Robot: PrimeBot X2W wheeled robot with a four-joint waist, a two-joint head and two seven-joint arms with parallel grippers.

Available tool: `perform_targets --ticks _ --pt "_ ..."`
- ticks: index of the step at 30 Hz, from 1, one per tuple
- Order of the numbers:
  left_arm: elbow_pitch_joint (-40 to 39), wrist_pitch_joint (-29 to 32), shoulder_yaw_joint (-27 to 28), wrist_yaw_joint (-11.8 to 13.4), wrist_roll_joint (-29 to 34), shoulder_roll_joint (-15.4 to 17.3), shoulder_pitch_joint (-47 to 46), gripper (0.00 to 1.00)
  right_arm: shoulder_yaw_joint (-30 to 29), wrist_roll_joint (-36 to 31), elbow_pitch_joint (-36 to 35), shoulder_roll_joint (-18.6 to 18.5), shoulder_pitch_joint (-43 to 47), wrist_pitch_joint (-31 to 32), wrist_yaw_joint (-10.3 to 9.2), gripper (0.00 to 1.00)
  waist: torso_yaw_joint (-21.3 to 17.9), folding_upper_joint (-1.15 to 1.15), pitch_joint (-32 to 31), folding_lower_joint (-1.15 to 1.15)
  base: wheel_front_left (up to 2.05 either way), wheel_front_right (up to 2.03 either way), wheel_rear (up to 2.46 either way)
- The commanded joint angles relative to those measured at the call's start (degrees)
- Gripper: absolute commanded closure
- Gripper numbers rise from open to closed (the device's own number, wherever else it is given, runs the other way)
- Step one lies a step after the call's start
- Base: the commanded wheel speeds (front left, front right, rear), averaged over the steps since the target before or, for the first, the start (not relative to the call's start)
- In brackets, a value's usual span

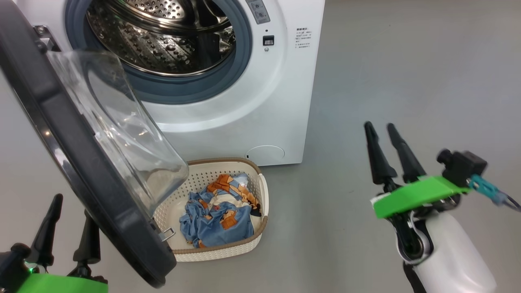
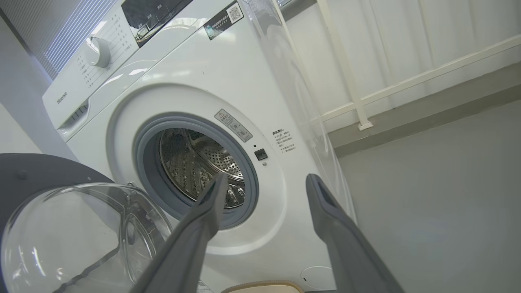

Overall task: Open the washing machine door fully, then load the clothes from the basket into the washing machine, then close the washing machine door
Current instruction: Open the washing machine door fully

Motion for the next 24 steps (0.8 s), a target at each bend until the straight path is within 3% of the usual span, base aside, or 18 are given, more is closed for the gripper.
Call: perform_targets --ticks 1,5,14,24 --pt "-1.49 -0.37 2.38 -0.09 0.85 1.29 -0.7 0.0 -1.28 -4.41 -3.25 1.28 1.49 -0.67 0.09 0.0 -0.04 0.0 -0.01 0.0 0.0 0.0 0.0" --pt "-1.58 -0.37 2.37 -0.09 0.92 1.2 -0.67 0.0 -5.0 -12.17 -7.58 2.12 6.27 -0.67 0.09 0.0 -0.08 0.0 -0.08 0.0 0.0 0.0 0.0" --pt "-1.98 -0.37 2.82 -0.09 1.4 0.72 0.36 0.0 -6.84 -21.04 -12.73 2.24 14.59 -0.67 0.09 0.0 -0.85 0.0 -0.94 0.0 0.0 0.0 0.0" --pt "-2.13 -0.37 4.35 -0.09 2.27 -0.86 2.84 0.0 -8.28 -21.36 -16.16 2.25 21.78 -0.67 0.09 0.0 -1.11 0.0 -2.44 0.0 0.0 0.0 0.0"
